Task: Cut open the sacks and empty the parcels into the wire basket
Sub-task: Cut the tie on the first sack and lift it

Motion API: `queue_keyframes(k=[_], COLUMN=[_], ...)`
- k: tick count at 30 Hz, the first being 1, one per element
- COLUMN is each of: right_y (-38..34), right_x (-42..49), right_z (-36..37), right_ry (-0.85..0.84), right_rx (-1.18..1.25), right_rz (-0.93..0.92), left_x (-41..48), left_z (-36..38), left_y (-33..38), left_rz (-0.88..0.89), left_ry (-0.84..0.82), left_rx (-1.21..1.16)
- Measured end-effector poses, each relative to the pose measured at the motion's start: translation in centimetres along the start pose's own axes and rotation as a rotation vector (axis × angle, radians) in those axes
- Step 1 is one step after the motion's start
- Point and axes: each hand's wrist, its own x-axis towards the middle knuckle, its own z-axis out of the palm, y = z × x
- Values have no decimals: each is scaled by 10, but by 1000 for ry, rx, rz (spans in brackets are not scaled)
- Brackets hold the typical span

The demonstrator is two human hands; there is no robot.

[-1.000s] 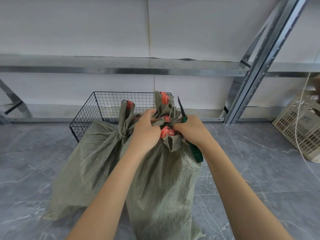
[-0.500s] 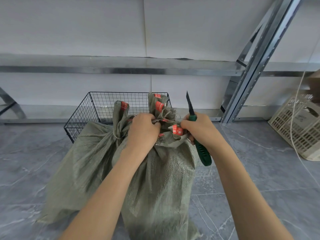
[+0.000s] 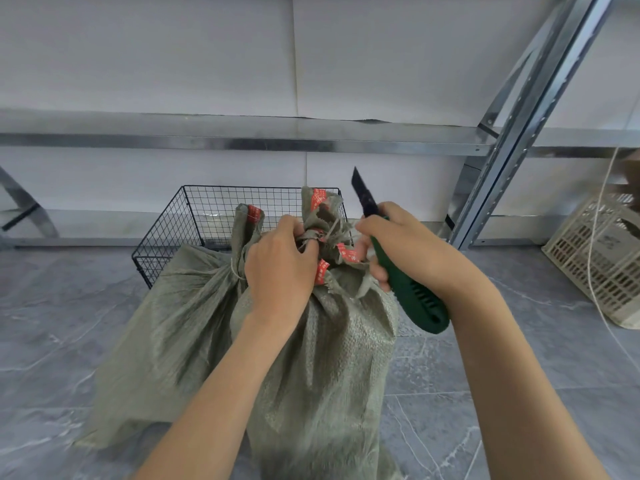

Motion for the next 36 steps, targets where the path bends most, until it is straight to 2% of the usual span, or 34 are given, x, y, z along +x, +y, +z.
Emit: queue_keyframes(k=[4,9,15,24,32,36], right_y=[-6,2,15,34,41,36], right_x=[-4,-7,-11,-1,-2,-4], right_z=[7,8,12,35,38,33], right_ry=[-154,-317,-395,-208,78,109], right_rx=[-81,-231,-283,-132,-67,-70], right_rz=[8,145,242,121,-10,-72], left_x=[1,-2,-8,-16,-22,-21], left_z=[-1,-1,1,-1,-1,1], left_y=[-3,-5,-10,-8,-4,-2], left_rz=[-23,-8,5,6,39,17], left_ry=[-5,-5,19,42,101,74], left_rx=[-11,-78,-137,-122,-139,-159])
